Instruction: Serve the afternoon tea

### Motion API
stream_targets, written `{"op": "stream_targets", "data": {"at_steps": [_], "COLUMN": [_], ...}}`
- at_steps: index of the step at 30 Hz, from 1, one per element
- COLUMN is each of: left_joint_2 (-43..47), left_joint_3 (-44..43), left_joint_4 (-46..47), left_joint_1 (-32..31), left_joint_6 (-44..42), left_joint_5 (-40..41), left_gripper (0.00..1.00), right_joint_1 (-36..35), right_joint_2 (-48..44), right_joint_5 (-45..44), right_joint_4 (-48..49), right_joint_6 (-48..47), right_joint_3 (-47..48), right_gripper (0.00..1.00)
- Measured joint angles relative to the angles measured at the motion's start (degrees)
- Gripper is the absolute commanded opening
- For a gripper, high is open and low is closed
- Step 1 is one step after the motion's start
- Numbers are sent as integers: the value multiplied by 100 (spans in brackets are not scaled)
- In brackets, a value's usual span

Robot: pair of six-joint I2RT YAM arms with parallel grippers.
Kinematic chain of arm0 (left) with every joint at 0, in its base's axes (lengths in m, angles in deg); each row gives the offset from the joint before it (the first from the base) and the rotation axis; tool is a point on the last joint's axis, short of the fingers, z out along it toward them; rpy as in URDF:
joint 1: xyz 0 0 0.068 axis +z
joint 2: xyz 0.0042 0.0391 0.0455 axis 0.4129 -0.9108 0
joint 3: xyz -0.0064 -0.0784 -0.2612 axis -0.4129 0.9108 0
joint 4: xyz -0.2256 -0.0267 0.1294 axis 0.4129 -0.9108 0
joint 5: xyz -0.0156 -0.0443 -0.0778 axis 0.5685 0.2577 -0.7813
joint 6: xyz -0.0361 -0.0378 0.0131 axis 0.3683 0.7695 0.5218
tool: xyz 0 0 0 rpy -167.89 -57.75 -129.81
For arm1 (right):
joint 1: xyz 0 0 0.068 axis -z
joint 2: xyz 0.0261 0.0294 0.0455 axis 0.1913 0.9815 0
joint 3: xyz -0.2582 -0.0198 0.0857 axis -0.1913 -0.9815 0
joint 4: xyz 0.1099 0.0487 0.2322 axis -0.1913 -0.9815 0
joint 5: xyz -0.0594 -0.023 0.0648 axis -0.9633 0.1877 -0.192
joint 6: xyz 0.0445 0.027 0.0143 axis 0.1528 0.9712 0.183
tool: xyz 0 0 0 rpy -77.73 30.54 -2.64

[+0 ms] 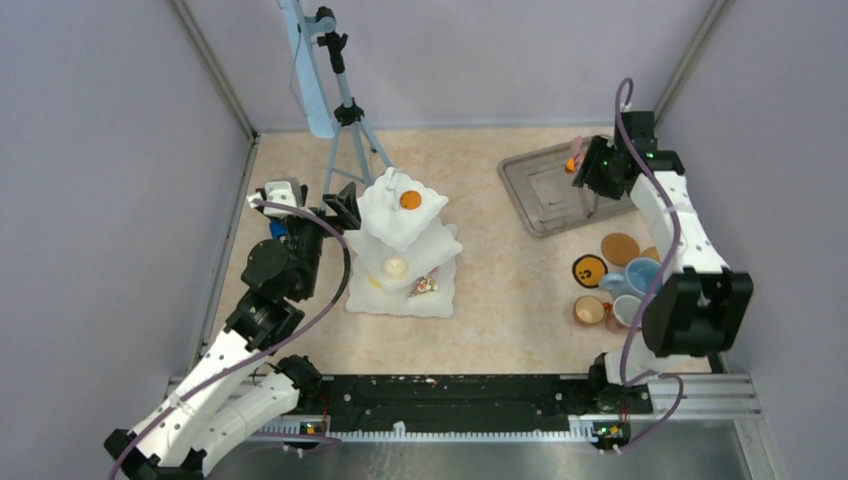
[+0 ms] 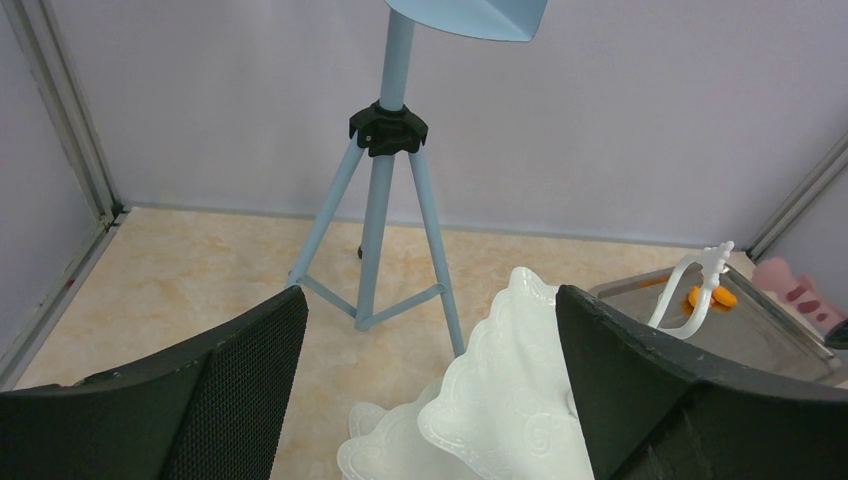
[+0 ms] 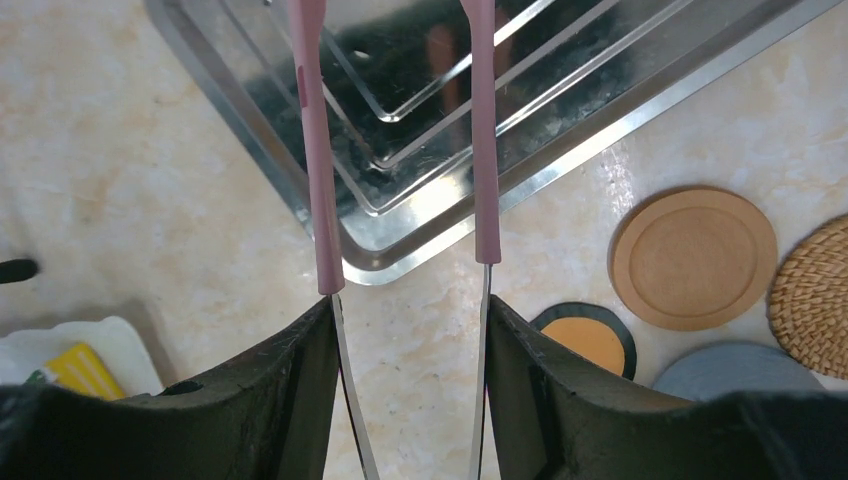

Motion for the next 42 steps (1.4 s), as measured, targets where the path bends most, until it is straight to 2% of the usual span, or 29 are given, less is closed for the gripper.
{"op": "stream_targets", "data": {"at_steps": [5, 11, 33, 42], "left_joint_2": [-2, -2, -31, -66], "left_joint_3": [0, 0, 0, 0], "left_joint_4": [-2, -2, -7, -13], "left_joint_1": [0, 0, 0, 0], "left_joint_6": [2, 44, 87, 87], "left_joint_5": [-52, -109, -111, -114], "left_gripper": [99, 99, 99, 99], "right_joint_1": [-2, -2, -33, -70], "right_joint_2": [883, 1716, 2946, 3314], "right_joint_5": [-131, -348, -933, -975], "right_joint_4": [74, 138, 127, 2], "right_joint_6": [-26, -63, -409, -503], "right_joint_3": [76, 708, 1746, 2192], "right_gripper": [51, 52, 50, 36]}}
